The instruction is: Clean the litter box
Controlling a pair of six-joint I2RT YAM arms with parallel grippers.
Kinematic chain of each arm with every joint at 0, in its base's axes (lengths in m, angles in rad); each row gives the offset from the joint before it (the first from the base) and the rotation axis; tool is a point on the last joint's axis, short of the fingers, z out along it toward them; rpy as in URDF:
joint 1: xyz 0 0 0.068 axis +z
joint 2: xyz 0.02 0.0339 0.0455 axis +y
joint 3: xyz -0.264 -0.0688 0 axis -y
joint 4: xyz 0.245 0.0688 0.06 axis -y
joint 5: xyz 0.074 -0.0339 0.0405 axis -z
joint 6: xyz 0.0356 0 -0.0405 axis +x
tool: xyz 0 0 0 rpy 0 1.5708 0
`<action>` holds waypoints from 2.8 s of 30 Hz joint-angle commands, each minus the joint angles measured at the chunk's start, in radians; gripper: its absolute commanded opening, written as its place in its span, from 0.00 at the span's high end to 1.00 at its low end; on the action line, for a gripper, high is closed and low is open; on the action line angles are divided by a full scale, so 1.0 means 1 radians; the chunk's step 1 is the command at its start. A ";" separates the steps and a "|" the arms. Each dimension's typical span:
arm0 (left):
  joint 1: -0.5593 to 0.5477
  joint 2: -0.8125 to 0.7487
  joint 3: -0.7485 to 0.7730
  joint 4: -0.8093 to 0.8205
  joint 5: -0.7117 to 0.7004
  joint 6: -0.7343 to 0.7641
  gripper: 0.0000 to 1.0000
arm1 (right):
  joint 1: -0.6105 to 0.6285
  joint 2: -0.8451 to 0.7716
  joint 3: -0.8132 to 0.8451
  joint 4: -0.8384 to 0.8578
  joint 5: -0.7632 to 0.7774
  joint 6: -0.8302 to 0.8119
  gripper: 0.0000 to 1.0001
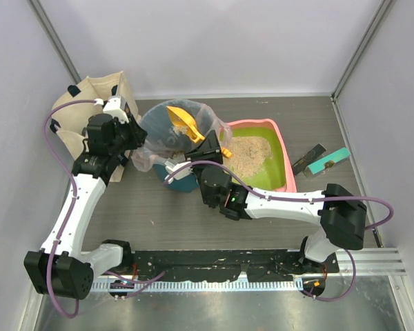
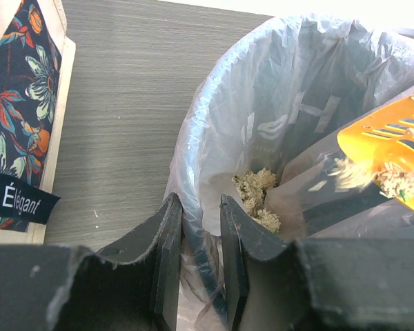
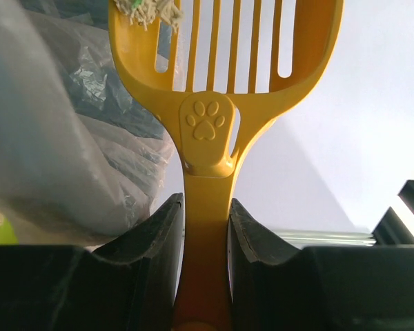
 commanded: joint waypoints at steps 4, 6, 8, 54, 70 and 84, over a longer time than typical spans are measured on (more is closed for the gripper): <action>-0.002 0.003 0.022 0.001 0.040 0.013 0.72 | 0.024 0.006 0.018 0.202 -0.017 -0.237 0.99; -0.002 0.006 0.020 0.002 0.041 0.013 0.74 | 0.036 0.016 0.021 0.242 -0.017 -0.298 0.99; -0.001 0.003 0.020 0.001 0.041 0.013 0.75 | 0.041 0.024 0.018 0.276 -0.017 -0.366 0.99; -0.004 -0.034 0.008 0.024 0.063 -0.007 0.74 | 0.142 -0.086 -0.091 0.158 0.118 -0.328 0.99; -0.002 -0.049 0.004 0.025 0.047 -0.001 0.74 | 0.153 -0.108 -0.100 -0.061 0.190 -0.208 0.99; -0.004 -0.057 0.011 0.024 0.052 -0.002 0.73 | 0.160 -0.086 0.094 -0.195 0.164 0.060 0.99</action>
